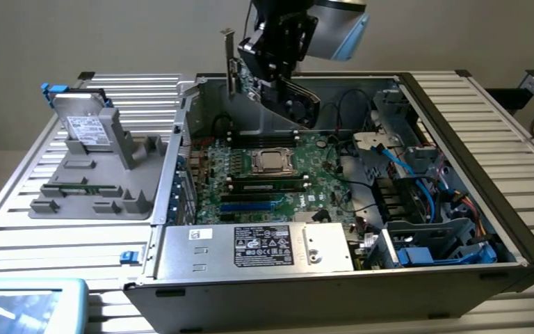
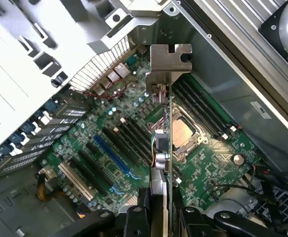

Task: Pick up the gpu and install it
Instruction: 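Insert the gpu into the slot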

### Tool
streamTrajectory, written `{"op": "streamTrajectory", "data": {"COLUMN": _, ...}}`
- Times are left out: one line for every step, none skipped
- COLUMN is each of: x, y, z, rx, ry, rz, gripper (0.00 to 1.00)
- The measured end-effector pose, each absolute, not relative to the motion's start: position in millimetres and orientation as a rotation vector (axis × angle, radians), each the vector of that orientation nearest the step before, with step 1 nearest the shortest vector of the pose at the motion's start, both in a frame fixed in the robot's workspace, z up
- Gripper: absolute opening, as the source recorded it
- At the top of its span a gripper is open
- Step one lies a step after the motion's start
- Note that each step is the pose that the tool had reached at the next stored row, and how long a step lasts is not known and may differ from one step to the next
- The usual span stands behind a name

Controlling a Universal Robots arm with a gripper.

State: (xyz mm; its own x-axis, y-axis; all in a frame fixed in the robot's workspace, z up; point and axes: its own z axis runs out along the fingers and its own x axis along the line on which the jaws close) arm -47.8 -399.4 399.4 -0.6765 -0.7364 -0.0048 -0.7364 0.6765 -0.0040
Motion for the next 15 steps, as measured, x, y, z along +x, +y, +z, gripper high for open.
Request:
{"op": "streamTrajectory", "data": {"x": -47.8, "y": -399.4, "z": 399.4, "rx": -1.287, "ry": 2.859, "rz": -0.003, "gripper": 0.28}}
{"op": "streamTrajectory", "data": {"x": -47.8, "y": -399.4, "z": 399.4, "rx": -1.312, "ry": 2.848, "rz": -0.003, "gripper": 0.28}}
{"op": "streamTrajectory", "data": {"x": -47.8, "y": -399.4, "z": 399.4, "rx": -1.338, "ry": 2.836, "rz": -0.002, "gripper": 0.28}}
{"op": "streamTrajectory", "data": {"x": -47.7, "y": -399.4, "z": 399.4, "rx": -1.365, "ry": 2.823, "rz": -0.002, "gripper": 0.28}}
{"op": "streamTrajectory", "data": {"x": -47.7, "y": -399.4, "z": 399.4, "rx": -1.390, "ry": 2.810, "rz": -0.002, "gripper": 0.28}}
{"op": "streamTrajectory", "data": {"x": -47.8, "y": -399.4, "z": 399.3, "rx": -1.415, "ry": 2.798, "rz": -0.002, "gripper": 0.28}}
{"op": "streamTrajectory", "data": {"x": -47.8, "y": -399.4, "z": 399.2, "rx": -1.441, "ry": 2.785, "rz": -0.002, "gripper": 0.28}}
{"op": "streamTrajectory", "data": {"x": -47.8, "y": -399.4, "z": 399.1, "rx": -1.466, "ry": 2.772, "rz": -0.002, "gripper": 0.28}}
{"op": "streamTrajectory", "data": {"x": -47.8, "y": -399.4, "z": 398.9, "rx": -1.491, "ry": 2.758, "rz": -0.002, "gripper": 0.28}}
{"op": "streamTrajectory", "data": {"x": -47.8, "y": -399.4, "z": 398.9, "rx": -1.515, "ry": 2.745, "rz": -0.002, "gripper": 0.28}}
{"op": "streamTrajectory", "data": {"x": -47.7, "y": -399.4, "z": 398.8, "rx": -1.540, "ry": 2.731, "rz": -0.002, "gripper": 0.28}}
{"op": "streamTrajectory", "data": {"x": -47.7, "y": -399.4, "z": 398.7, "rx": -1.567, "ry": 2.716, "rz": -0.002, "gripper": 0.28}}
{"op": "streamTrajectory", "data": {"x": -47.7, "y": -399.4, "z": 398.6, "rx": -1.591, "ry": 2.702, "rz": -0.002, "gripper": 0.28}}
{"op": "streamTrajectory", "data": {"x": -47.7, "y": -399.4, "z": 398.6, "rx": -1.615, "ry": 2.687, "rz": -0.002, "gripper": 0.28}}
{"op": "streamTrajectory", "data": {"x": -47.7, "y": -399.4, "z": 398.5, "rx": -1.639, "ry": 2.673, "rz": -0.001, "gripper": 0.28}}
